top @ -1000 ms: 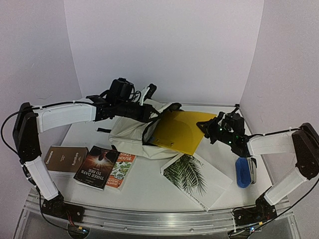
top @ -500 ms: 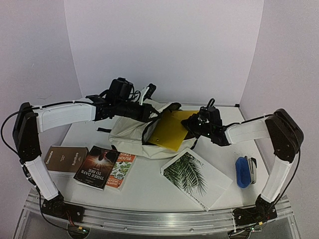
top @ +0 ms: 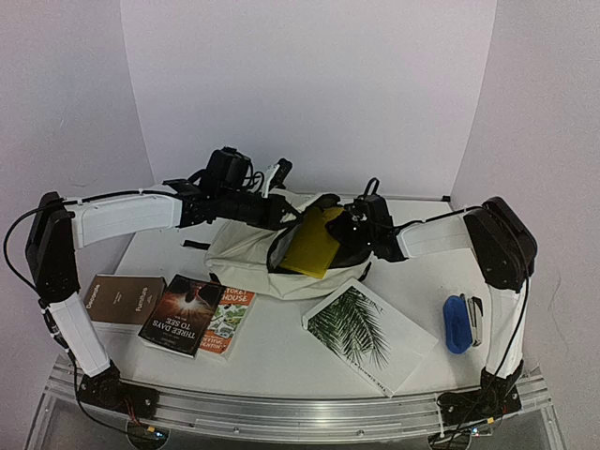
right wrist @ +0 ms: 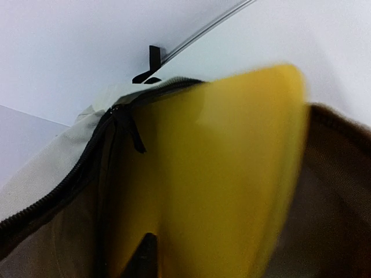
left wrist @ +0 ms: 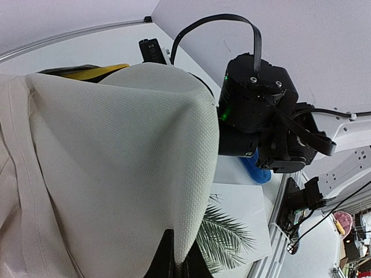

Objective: Pack the student bag
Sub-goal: Place the files in the student bag.

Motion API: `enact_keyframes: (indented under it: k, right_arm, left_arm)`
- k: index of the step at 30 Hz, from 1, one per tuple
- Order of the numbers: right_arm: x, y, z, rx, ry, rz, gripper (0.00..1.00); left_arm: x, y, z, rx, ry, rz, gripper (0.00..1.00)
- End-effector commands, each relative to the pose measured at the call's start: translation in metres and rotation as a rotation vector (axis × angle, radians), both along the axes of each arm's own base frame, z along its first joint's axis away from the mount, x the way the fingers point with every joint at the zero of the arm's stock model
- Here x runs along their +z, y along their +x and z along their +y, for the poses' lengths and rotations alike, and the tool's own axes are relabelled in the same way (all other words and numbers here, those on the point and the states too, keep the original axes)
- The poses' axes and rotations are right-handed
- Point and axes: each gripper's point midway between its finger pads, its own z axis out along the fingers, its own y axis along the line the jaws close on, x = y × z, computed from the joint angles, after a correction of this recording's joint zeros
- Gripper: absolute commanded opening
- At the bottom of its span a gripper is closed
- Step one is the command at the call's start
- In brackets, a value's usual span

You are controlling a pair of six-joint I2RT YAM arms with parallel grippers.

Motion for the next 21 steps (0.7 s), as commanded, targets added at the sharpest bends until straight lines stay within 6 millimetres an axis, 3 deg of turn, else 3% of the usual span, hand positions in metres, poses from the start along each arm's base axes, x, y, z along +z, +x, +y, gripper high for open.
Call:
enact_keyframes:
  k: [1, 6, 9, 14, 21]
  right_arm:
    - [0.025, 0.007, -0.019, -0.059, -0.084, -0.071, 0.40]
    - [0.018, -0.014, -0.035, -0.071, -0.111, -0.036, 0.56]
    - [0.015, -0.028, -0.040, -0.066, -0.109, -0.015, 0.58]
    - [0.015, -0.050, -0.030, -0.026, -0.082, 0.010, 0.56]
    - [0.010, -0.058, -0.010, 0.013, -0.075, 0.021, 0.40]
  left_arm:
    - [0.046, 0.004, -0.007, -0.016, -0.105, -0.055, 0.00]
    - [0.043, 0.007, -0.004, -0.001, -0.097, -0.048, 0.00]
    - [0.043, 0.007, -0.003, 0.004, -0.095, -0.048, 0.00]
    - [0.043, 0.009, -0.001, 0.011, -0.096, -0.052, 0.00]
    - [0.044, 0.009, 0.000, 0.013, -0.097, -0.051, 0.00]
